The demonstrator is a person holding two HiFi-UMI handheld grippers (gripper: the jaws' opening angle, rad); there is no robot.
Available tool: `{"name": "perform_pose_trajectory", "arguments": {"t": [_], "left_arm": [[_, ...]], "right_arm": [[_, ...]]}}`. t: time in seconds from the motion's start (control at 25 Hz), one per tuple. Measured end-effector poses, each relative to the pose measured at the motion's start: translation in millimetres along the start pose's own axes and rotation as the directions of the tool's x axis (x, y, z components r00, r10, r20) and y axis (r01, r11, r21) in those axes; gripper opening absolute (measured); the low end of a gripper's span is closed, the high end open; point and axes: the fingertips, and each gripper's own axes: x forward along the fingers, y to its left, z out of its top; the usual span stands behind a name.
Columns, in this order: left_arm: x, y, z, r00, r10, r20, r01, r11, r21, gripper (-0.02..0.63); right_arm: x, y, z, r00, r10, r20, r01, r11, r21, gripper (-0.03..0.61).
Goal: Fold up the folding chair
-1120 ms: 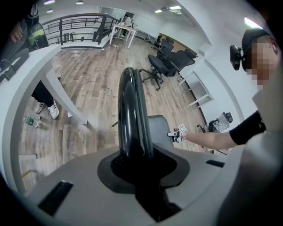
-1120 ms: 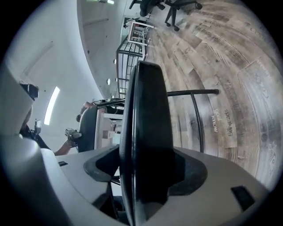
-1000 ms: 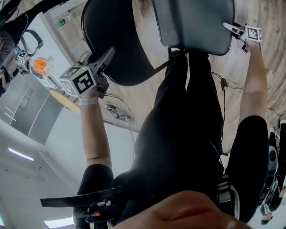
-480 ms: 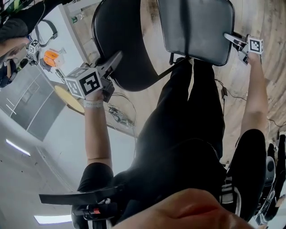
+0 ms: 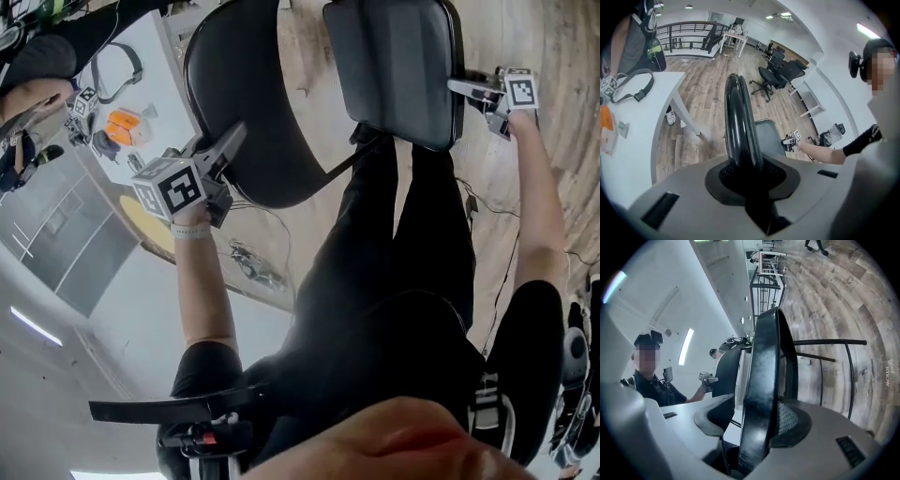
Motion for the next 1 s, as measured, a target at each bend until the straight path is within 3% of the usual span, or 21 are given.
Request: {"name": "perform_pose_trajectory", "arguments": {"t": [0.12,0.28,0.52,0.8,1.0], "left_arm": [[-17,28,0,1.000,-0.015,0.016,0.015,1.000,0.018,0.067],[-29,40,2,0.999,-0.024,0.040,0.023,0.999,0.025,0.067],[-50,78,3,0.998,-0.039,0.057,0.037,0.999,0.033,0.067],[-77,86,14,0.997,-0.031,0.071,0.024,0.995,0.096,0.067],[-92,97,16,0.997,0.002,0.076,-0.009,0.996,0.092,0.067]], "right_arm": [[44,25,3,0.999,0.048,-0.010,-0.048,0.999,-0.008,0.217],[75,47,1,0.998,0.065,0.005,-0.065,0.997,-0.041,0.130],[134,70,2,1.000,0.010,-0.012,-0.011,0.995,-0.099,0.126],[223,96,3,0.997,0.070,-0.034,-0.072,0.995,-0.072,0.126],[291,113,10,0.988,0.151,0.039,-0.153,0.987,0.042,0.129]]}}
